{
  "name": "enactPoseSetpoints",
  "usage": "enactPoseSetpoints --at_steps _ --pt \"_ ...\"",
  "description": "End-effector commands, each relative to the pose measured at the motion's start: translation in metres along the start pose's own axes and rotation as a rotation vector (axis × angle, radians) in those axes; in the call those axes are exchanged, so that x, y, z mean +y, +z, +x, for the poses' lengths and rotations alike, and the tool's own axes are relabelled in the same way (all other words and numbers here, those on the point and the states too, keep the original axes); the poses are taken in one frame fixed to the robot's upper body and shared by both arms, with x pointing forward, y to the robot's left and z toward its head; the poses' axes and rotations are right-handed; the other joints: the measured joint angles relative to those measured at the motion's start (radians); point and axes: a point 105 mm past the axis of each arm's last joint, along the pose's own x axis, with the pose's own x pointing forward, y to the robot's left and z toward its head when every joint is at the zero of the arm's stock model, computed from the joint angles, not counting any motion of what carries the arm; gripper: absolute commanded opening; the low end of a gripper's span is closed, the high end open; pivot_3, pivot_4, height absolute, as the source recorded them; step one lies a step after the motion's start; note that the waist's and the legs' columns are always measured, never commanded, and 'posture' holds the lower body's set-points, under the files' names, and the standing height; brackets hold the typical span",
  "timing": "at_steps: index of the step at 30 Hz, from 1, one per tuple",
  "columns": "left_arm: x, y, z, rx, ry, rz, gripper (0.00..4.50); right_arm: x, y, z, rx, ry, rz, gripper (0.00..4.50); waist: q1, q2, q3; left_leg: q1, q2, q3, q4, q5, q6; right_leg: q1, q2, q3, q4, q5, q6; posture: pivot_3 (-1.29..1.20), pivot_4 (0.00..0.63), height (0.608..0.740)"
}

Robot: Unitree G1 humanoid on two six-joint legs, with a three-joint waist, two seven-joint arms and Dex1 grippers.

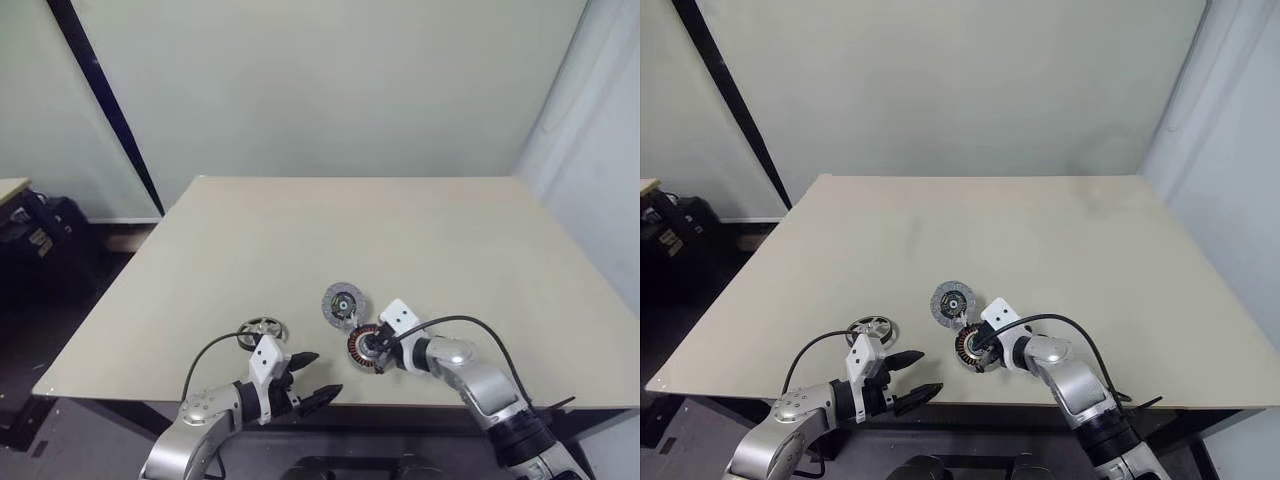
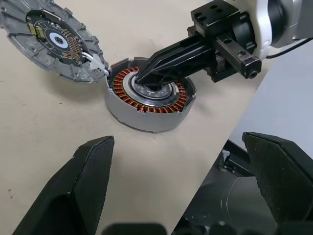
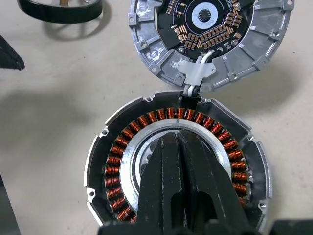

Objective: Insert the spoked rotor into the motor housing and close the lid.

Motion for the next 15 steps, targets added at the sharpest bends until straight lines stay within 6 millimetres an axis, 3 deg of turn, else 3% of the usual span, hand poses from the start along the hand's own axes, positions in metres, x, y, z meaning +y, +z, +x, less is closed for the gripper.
enactPoseSetpoints --at_steps 1,15 --pt "-0.001 0.0109 -0.0002 -0.031 -0.005 0.038 4.5 -0.0042 0.0177 -0.012 -0.032 -0.005 -0.051 0.05 0.0 0.0 0.0 0.0 0.0 0.0 0.0 0.0 0.0 0.0 0.0 0.0 0.0 0.0 0.0 0.0 0.0 0.74" --pt "-0.0005 0.012 0.0011 -0.033 -0.007 0.043 4.5 0.0045 0.0118 -0.0089 0.012 0.028 -0.069 0.05 -0.001 0.0 0.0 0.0 0.0 0.0 0.0 0.0 0.0 0.0 0.001 0.0 0.0 0.0 0.0 0.0 0.0 0.74"
